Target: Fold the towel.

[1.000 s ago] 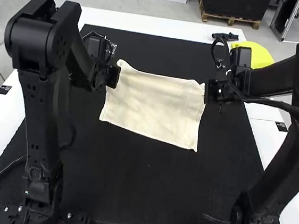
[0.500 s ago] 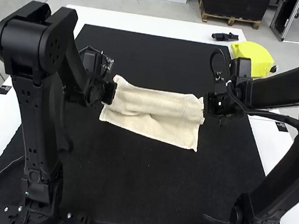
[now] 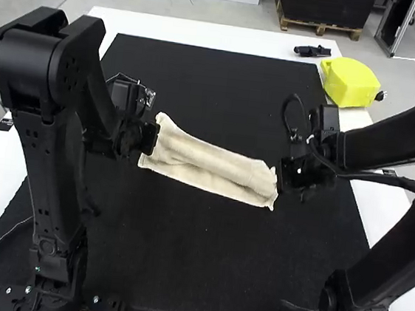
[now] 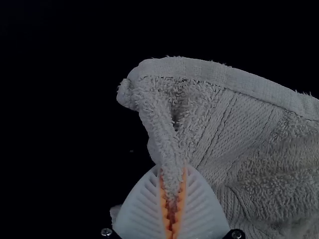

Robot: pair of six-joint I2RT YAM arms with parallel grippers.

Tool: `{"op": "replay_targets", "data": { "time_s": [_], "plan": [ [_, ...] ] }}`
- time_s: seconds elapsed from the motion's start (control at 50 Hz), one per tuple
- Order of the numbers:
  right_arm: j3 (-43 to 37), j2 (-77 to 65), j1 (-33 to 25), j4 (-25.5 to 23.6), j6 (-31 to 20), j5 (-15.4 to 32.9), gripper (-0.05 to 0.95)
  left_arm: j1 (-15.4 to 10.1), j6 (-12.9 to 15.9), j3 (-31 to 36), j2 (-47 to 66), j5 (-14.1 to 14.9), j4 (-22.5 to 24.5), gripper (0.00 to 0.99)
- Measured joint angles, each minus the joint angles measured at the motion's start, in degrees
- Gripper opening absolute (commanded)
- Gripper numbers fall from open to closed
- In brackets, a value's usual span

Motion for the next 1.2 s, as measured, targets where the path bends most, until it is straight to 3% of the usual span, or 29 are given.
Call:
{"op": "replay_targets", "data": {
  "time_s": [0.58, 0.64, 0.68, 0.72, 0.76, 0.84, 0.86, 0.94, 1.2],
  "plan": [
    [-2.4, -0.3, 0.1, 2.3, 0.0, 0.9, -0.02, 0.0, 3.0, -5.7, 0.0, 0.2, 0.2, 0.025],
    [-3.1, -0.3, 0.1, 3.1, 0.0, 1.1, 0.04, 0.0, 3.1, -5.9, 0.0, 0.3, 0.3, 0.036],
    [-3.5, -0.3, 0.1, 3.6, 0.0, 1.3, 0.13, -0.3, 3.2, -5.9, 0.0, 0.3, 0.3, 0.184],
    [-3.9, -0.3, 0.1, 4.2, 0.0, 1.8, 0.29, -0.7, 3.4, -6.0, 0.0, 0.2, 0.5, 0.551],
    [-4.1, -0.3, 0.1, 4.5, 0.0, 2.5, 0.38, -1.0, 3.6, -6.0, 0.0, -0.2, 0.7, 0.756],
    [-4.4, -0.3, 0.1, 4.8, -0.3, 4.2, 0.52, -1.0, 3.6, -6.0, 0.0, -1.4, 1.3, 0.834],
    [-4.4, -0.3, 0.1, 4.9, -0.4, 4.6, 0.65, -1.0, 3.6, -6.0, 0.0, -1.7, 1.6, 0.862],
    [-4.4, -0.3, 0.1, 5.4, -0.8, 5.4, 0.90, -1.1, 3.6, -6.3, 0.0, -2.5, 3.6, 0.969],
    [-4.3, -0.3, -1.2, 10.1, -2.2, 5.9, 0.92, -1.5, 3.7, -7.2, 0.0, -3.4, 9.2, 0.969]
  ]
}}
